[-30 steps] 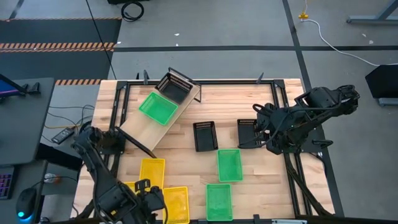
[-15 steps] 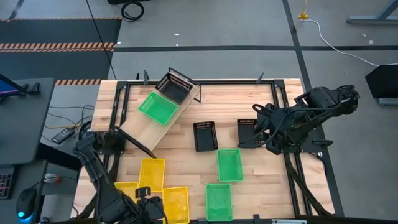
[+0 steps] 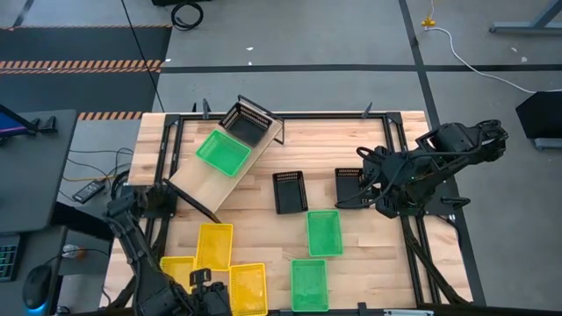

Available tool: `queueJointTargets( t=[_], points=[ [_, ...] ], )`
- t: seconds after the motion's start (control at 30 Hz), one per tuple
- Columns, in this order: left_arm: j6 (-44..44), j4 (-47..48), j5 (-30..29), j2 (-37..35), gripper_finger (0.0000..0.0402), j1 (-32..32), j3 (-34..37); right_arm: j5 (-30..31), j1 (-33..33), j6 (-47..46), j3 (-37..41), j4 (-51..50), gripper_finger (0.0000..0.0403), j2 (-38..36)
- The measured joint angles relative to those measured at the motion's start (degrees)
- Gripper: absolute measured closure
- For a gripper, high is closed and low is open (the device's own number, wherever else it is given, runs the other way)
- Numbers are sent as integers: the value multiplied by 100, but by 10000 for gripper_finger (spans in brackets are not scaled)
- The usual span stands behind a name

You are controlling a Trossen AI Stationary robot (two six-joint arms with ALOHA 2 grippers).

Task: Stack baskets on shelf by color
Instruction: Put the bottom right yellow bin on the shelf

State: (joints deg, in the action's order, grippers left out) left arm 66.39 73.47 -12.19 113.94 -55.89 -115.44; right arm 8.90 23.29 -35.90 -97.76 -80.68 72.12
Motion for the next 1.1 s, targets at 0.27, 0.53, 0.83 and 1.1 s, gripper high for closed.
queueJointTargets(
  t=[0.27,0.53,0.83,1.1],
  points=[
    [-154,404,5,174,230,-27,4,21,0,3,4,3,241,2],
    [-493,1623,-63,522,230,-46,4,47,2,31,4,7,241,2],
    [-1010,1285,184,622,230,405,500,43,0,-142,4,9,241,2],
    [-1629,303,611,611,230,726,885,-63,35,-208,4,4,241,2]
  ],
)
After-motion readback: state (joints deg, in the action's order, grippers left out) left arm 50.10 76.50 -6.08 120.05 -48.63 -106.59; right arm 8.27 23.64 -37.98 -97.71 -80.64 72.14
